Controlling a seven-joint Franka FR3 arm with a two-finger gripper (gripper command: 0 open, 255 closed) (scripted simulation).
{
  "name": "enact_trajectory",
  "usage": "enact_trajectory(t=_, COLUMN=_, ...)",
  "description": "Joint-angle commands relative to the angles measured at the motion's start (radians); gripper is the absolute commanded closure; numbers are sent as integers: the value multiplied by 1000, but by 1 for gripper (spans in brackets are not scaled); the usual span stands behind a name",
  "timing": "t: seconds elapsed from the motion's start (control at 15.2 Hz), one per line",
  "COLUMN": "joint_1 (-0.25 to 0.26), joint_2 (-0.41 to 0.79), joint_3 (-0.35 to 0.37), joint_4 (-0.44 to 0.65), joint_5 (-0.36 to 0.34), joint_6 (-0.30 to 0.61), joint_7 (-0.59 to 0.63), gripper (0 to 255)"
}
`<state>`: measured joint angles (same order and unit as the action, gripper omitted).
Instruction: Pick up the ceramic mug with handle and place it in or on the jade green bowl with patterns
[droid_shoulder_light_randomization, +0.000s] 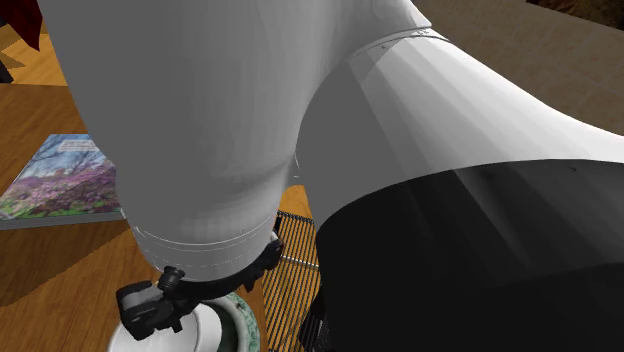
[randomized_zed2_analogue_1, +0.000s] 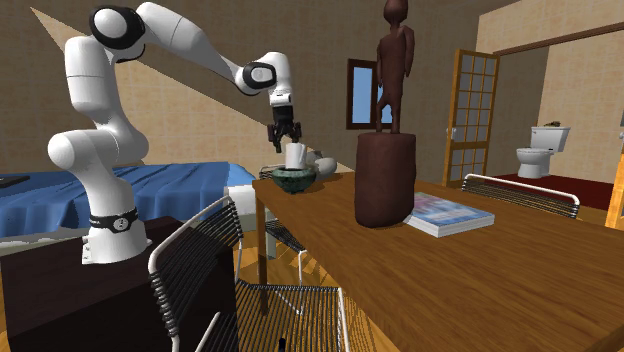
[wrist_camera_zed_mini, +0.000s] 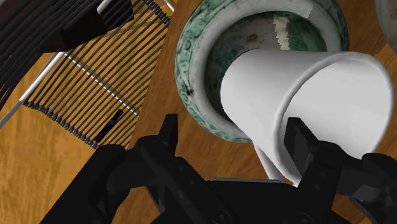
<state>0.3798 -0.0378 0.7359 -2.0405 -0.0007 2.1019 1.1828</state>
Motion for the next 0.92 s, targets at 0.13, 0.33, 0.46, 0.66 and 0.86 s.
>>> enact_trajectory(t=0.13, joint_1=0, joint_2=0, joint_3=0, joint_4=0, joint_5=0, joint_6=0, joint_7=0, gripper=0)
enact_trajectory(t=0.33, joint_1=-3, joint_2=-44, joint_3=-9, joint_4=64, joint_5=33, joint_6=-97, joint_7=-24, gripper=0)
enact_trajectory(t=0.46, joint_1=-3, joint_2=-53, joint_3=-11, joint_4=83, joint_5=39, joint_6=-122, joint_7=-28, gripper=0)
enact_trajectory(t=0.66, joint_1=-3, joint_2=-53, joint_3=-11, joint_4=83, joint_5=39, joint_6=-122, joint_7=-28, gripper=0)
enact_trajectory(t=0.86, joint_1=-3, joint_2=-53, joint_3=-11, joint_4=83, joint_5=39, joint_6=-122, joint_7=-28, gripper=0)
